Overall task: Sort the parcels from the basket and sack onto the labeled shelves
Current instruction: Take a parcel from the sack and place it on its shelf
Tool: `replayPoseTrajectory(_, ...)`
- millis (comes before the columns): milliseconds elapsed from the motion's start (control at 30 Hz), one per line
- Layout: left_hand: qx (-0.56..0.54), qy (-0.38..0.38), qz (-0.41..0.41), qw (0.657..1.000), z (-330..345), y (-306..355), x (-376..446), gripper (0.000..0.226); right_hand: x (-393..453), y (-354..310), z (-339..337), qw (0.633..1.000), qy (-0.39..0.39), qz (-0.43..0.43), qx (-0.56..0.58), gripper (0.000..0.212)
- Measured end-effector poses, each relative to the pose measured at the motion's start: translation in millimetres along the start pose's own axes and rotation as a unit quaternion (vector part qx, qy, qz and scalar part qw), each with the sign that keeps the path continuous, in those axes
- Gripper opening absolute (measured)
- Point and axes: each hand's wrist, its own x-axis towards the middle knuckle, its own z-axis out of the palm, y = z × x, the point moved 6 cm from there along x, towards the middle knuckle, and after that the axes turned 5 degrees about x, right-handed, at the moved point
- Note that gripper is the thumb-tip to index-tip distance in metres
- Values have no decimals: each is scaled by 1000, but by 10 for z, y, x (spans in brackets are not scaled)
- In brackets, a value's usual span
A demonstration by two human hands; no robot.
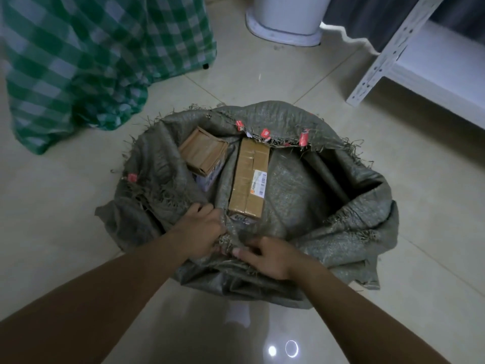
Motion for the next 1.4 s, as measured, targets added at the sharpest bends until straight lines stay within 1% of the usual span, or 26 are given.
replayPoseTrajectory(67, -12, 30, -11, 999, -19, 2, -11, 49, 12, -15, -121, 997, 41, 27, 54, 64)
replayPoseTrajectory(100, -16, 39, -12, 999, -29, 5, -23, 51, 53, -35, -223, 995, 83, 29, 41, 62)
replayPoseTrajectory(167, -20, 34, -11, 999, -24, 4, -38, 55, 178, -84, -442, 983, 183, 29, -18, 48)
replayPoseTrajectory(200, -21, 27, -13, 999, -24, -8, -40, 57, 251, -93, -526, 973, 226, 37, -20, 43)
replayPoseTrajectory(233, -22, 23, -17, 999, -28, -26, -39, 58, 332, -97, -579, 965, 257, 50, -2, 47)
replayPoseTrajectory(300, -23, 26, -25, 999, -57, -64, -42, 58, 499, -85, -601, 953, 277, 92, 84, 74)
replayPoseTrajectory(367, -36, 31, -37, 998, -81, -92, -62, 58, 634, -82, -544, 945, 265, 124, 148, 102)
replayPoseTrajectory(400, -47, 34, -43, 997, -84, -98, -72, 58, 687, -82, -493, 947, 249, 140, 144, 111)
replayPoseTrajectory(467, -85, 38, -51, 994, -75, -84, -87, 62, 740, -88, -390, 953, 227, 163, 112, 118)
replayPoseTrajectory(567, -156, 28, -53, 986, -49, -57, -96, 67, 760, -100, -324, 949, 231, 178, 119, 114)
replayPoseTrajectory(700, -233, -25, -60, 970, -29, -97, -83, 79, 731, -23, -378, 932, 242, 173, 206, 109)
replayPoseTrajectory(767, -285, -50, -74, 954, -74, -127, -79, 86, 653, 53, -456, 908, 271, 160, 275, 99)
replayPoseTrajectory(833, -347, -48, -97, 931, -144, -146, -75, 92, 562, 113, -555, 876, 304, 136, 348, 88)
replayPoseTrajectory(867, -378, -32, -112, 918, -174, -158, -56, 93, 519, 131, -610, 862, 316, 125, 376, 86)
replayPoseTrajectory(933, -416, 33, -135, 898, -245, -202, 8, 91, 445, 158, -720, 839, 331, 113, 418, 82)
replayPoseTrajectory(1000, -438, 109, -140, 881, -347, -252, 75, 83, 350, 166, -848, 821, 337, 113, 447, 76)
replayPoseTrajectory(1033, -447, 135, -134, 874, -407, -268, 98, 80, 284, 155, -909, 815, 331, 116, 461, 72)
replayPoseTrajectory(1067, -452, 154, -125, 870, -464, -277, 111, 81, 211, 131, -965, 817, 321, 117, 465, 66)
replayPoseTrajectory(1100, -445, 169, -113, 872, -519, -275, 116, 84, 136, 114, -1016, 829, 308, 118, 452, 62)
replayPoseTrajectory(1167, -400, 187, -75, 894, -631, -220, 130, 93, 3, 112, -1109, 860, 297, 113, 399, 57)
replayPoseTrajectory(1233, -344, 195, -32, 918, -720, -137, 155, 104, -92, 74, -1189, 888, 290, 94, 344, 65)
replayPoseTrajectory(1267, -329, 198, -14, 923, -763, -102, 172, 108, -117, 42, -1217, 899, 280, 86, 325, 70)
replayPoseTrajectory(1333, -327, 211, 12, 921, -831, -59, 216, 106, -166, -31, -1238, 915, 252, 80, 305, 73)
replayPoseTrajectory(1400, -365, 237, 27, 900, -883, -57, 241, 91, -240, -88, -1262, 922, 241, 75, 294, 72)
